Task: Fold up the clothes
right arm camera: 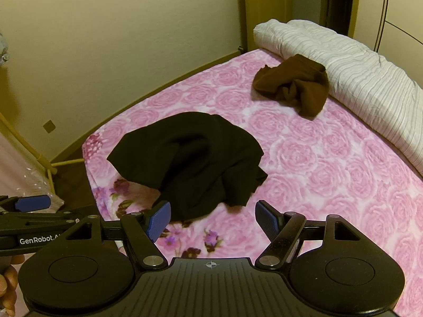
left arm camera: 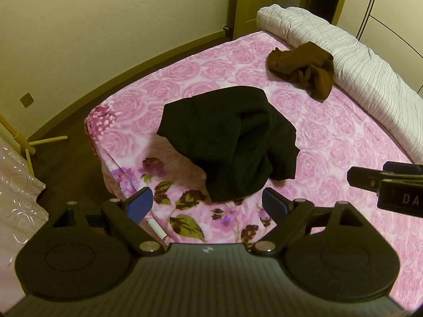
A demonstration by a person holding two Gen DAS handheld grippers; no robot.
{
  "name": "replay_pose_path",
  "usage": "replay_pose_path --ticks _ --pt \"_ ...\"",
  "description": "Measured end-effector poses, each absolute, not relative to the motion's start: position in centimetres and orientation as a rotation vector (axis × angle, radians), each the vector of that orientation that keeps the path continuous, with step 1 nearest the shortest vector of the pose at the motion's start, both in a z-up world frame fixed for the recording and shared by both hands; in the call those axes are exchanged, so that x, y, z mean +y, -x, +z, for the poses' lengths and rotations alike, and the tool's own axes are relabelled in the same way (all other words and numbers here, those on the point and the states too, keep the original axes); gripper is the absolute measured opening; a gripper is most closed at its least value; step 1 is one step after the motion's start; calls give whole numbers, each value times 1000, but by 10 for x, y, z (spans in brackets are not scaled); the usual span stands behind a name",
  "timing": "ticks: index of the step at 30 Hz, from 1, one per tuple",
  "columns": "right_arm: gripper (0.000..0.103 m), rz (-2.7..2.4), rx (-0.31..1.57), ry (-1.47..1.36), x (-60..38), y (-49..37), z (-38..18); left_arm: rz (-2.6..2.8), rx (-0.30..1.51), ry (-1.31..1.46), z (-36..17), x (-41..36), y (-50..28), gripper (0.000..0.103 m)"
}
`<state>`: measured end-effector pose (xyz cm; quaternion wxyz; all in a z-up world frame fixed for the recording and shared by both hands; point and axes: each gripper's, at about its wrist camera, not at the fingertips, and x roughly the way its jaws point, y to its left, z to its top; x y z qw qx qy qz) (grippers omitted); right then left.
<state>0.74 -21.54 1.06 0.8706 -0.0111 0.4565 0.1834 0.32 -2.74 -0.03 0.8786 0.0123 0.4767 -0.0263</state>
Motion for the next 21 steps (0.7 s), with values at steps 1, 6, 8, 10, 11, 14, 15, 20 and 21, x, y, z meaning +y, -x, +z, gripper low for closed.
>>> replay_pose_path --ticks 1,6,8,10,11,14,15,20,21 --pt "74 384 955 23 -216 -8 11 -55 994 -26 0 -28 -3 88" --pt "74 385 956 22 -217 -9 10 -55 993 -27 -1 -29 -4 88" --pt "74 386 957 22 -217 -9 10 -54 993 -28 0 -29 -3 88" --pt "74 387 957 21 -217 -9 11 -54 994 -27 0 -30 -3 88" --pt "74 387 957 20 -218 -10 11 -55 994 -27 0 -30 -3 88" --pt "74 388 957 20 -219 -9 10 -60 994 -28 0 -30 -3 88" --pt "74 388 957 20 -219 -9 10 -61 994 -27 0 -30 -3 88" --pt "74 390 956 21 -221 -9 10 -61 994 -28 0 -32 -3 88" --pt "74 391 957 20 -221 -9 10 -61 995 -28 0 -32 -3 88"
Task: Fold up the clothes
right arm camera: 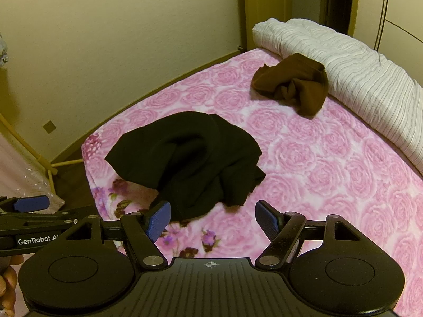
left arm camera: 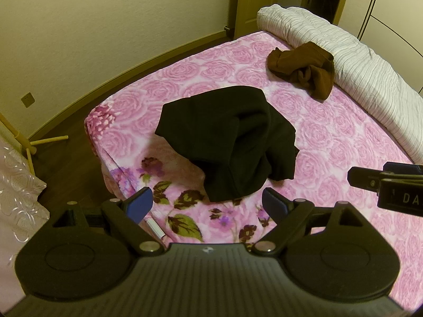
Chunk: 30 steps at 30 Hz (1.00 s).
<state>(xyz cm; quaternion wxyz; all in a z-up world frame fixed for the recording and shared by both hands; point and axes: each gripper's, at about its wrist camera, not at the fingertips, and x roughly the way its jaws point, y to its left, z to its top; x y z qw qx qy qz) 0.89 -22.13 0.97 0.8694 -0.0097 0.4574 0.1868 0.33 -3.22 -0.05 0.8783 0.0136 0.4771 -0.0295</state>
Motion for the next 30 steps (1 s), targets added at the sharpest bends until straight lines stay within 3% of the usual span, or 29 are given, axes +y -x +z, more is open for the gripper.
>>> replay_pose_path --ticks 30 --pt "74 438 963 51 -235 -33 -4 -71 966 -173 -16 -46 -7 87"
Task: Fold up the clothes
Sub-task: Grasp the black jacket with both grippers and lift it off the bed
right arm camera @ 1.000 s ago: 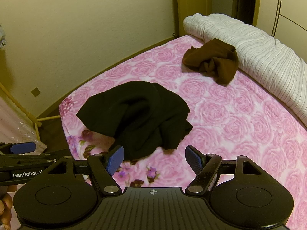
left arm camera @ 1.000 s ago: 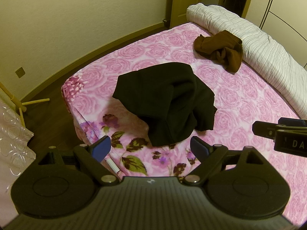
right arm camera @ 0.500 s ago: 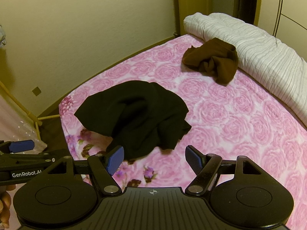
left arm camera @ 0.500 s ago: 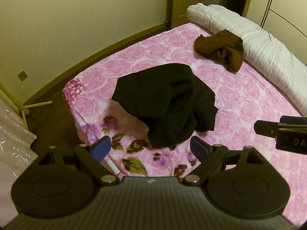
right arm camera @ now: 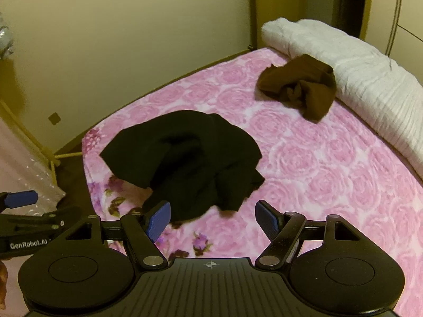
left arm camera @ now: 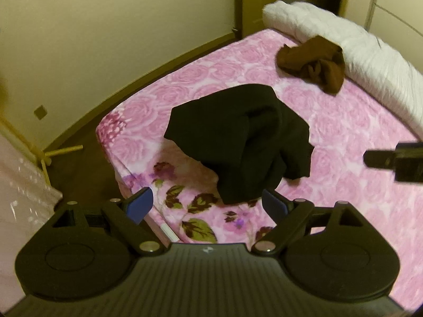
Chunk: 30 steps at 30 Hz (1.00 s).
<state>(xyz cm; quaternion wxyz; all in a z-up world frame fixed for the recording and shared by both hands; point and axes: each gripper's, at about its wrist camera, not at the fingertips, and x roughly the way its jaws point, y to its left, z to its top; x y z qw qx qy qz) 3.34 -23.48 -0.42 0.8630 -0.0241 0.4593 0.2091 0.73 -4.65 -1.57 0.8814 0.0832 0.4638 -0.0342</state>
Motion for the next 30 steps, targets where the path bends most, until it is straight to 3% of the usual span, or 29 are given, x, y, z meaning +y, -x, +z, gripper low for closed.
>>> replay_pose_path --ticks 8,17,19,24,30 --pt "74 372 982 95 -229 -58 -30 -320 875 -521 -63 -49 -40 87" --pt "74 345 1025 209 -176 -95 -77 -714 573 -1097 -146 -43 -80 87" --pt "74 363 1030 254 -158 -102 -93 -783 532 -1167 -164 -42 -92 80" --pt "74 412 1066 308 -120 -121 -144 -884 599 -1017 -162 -39 -144 18" --pt "74 423 1061 228 -89 -137 -187 -824 630 -759 -125 -33 -222 12"
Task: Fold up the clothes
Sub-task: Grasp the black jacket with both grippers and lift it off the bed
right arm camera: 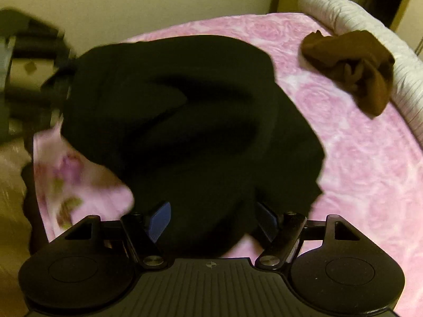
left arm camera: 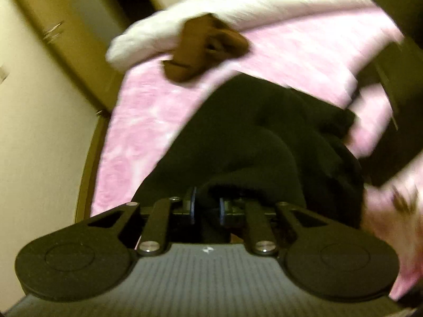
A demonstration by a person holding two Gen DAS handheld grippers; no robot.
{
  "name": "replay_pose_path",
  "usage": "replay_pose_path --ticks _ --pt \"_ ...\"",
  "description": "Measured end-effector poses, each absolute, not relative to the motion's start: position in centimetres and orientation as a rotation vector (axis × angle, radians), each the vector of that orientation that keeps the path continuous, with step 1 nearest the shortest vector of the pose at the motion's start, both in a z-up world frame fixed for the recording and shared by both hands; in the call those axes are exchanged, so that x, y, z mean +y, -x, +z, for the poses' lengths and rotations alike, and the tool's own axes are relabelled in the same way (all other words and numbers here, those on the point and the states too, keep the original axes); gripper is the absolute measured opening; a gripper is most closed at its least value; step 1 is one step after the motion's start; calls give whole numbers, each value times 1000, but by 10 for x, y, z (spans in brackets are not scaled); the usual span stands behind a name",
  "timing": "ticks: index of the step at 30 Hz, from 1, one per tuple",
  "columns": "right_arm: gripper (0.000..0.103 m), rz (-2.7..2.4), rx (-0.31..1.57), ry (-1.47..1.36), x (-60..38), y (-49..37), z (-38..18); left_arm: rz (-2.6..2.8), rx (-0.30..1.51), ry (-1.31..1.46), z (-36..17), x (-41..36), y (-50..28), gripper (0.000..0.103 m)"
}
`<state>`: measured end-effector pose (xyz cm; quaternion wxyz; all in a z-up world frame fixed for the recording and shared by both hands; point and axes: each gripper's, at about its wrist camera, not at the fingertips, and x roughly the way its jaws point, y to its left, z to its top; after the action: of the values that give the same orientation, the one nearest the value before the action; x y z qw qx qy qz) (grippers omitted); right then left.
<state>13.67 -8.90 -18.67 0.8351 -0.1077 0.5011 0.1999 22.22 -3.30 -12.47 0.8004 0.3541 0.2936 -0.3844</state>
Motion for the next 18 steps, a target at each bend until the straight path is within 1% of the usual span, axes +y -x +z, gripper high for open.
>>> replay_pose_path --ticks 4,7,10,12,14,16,18 --pt "75 408 1046 155 -68 -145 -203 -767 635 -699 -109 -37 -262 11" --pt "84 374 1038 190 -51 -151 -221 -769 623 -708 -105 -39 -275 11" --pt "84 338 1036 218 -44 -158 -235 -787 612 -722 -104 -38 -276 11" --pt "72 330 1046 201 -49 -161 -233 -792 603 -708 -102 -38 -270 10" --pt "24 324 1045 195 -62 -162 -224 -803 582 -688 -97 -37 -257 10" --pt "13 320 1034 170 -78 -161 -211 -824 552 -674 -85 -40 -245 10" --pt "9 301 1003 160 -96 -157 -193 -847 513 -665 -66 -50 -232 10"
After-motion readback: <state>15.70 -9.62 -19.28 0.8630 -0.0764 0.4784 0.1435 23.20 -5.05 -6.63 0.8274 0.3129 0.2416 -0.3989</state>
